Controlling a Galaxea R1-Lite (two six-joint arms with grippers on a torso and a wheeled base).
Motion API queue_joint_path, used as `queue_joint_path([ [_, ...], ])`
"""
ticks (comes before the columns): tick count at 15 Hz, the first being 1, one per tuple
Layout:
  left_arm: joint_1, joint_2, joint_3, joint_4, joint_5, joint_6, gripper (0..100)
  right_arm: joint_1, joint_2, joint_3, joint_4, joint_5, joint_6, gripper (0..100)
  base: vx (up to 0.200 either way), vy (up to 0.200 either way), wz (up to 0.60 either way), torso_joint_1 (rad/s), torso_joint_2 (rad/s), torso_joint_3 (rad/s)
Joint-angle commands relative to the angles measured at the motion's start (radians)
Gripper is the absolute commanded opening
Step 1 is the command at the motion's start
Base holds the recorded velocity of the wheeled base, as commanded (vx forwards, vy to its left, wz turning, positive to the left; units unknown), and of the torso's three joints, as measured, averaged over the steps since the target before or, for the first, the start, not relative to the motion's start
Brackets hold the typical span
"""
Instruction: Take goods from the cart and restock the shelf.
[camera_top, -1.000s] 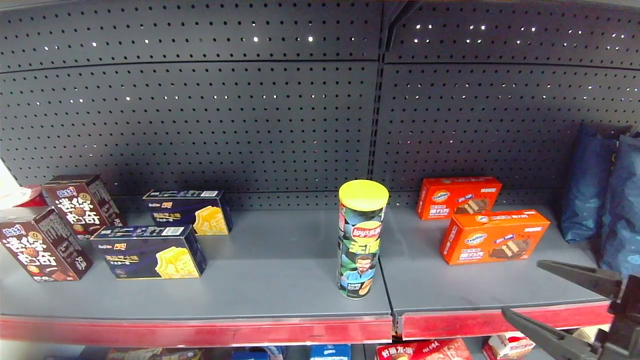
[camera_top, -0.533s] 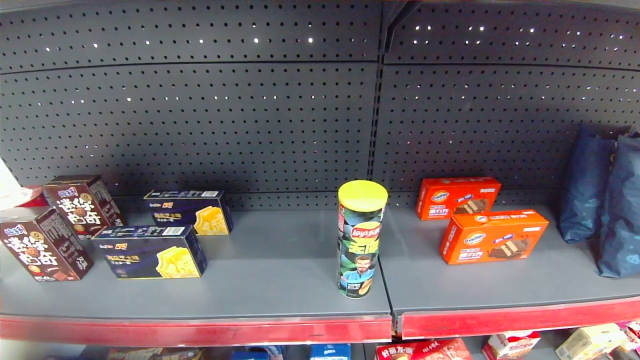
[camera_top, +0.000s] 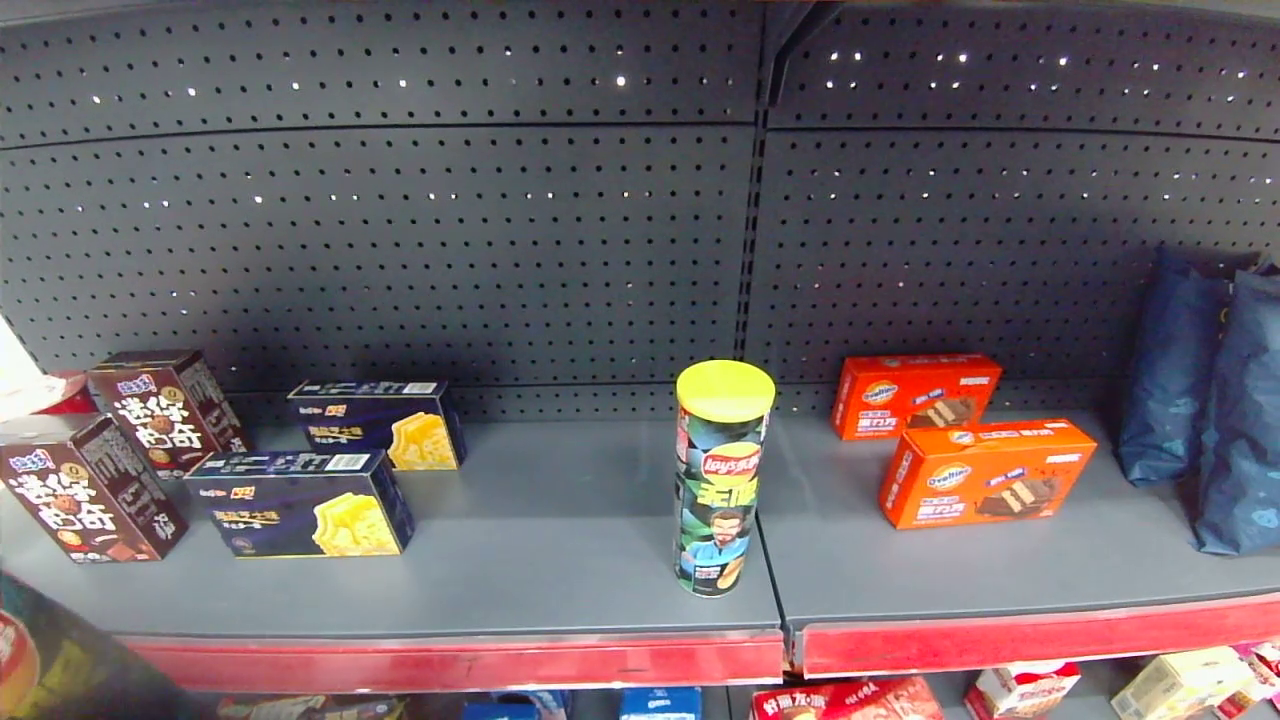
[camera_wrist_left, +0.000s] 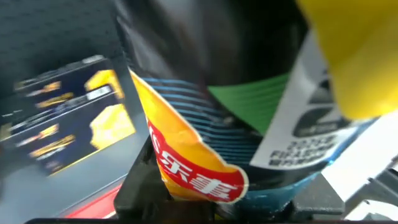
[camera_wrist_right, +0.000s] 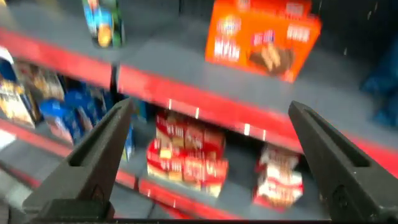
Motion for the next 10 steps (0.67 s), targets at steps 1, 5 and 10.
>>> queue_joint_path([
  [1,0.000,0.106,0.000,-0.033,-0.019,0.000,0,-0.012,-0.100,0.007,0.012,-0.024,-0.006,100,0.000,0.000,0.00,0.000,0.00,0.000],
  [5,-0.012,0.345,0.005,-0.278,-0.019,0.003,0,-0.012,-0.100,0.016,-0.004,-0.033,-0.011,100,0.000,0.000,0.00,0.000,0.00,0.000],
  [10,-0.131,0.577,-0.041,-0.473,-0.022,-0.026,0,-0.013,-0.100,0.015,-0.004,-0.078,-0.011,100,0.000,0.000,0.00,0.000,0.00,0.000],
])
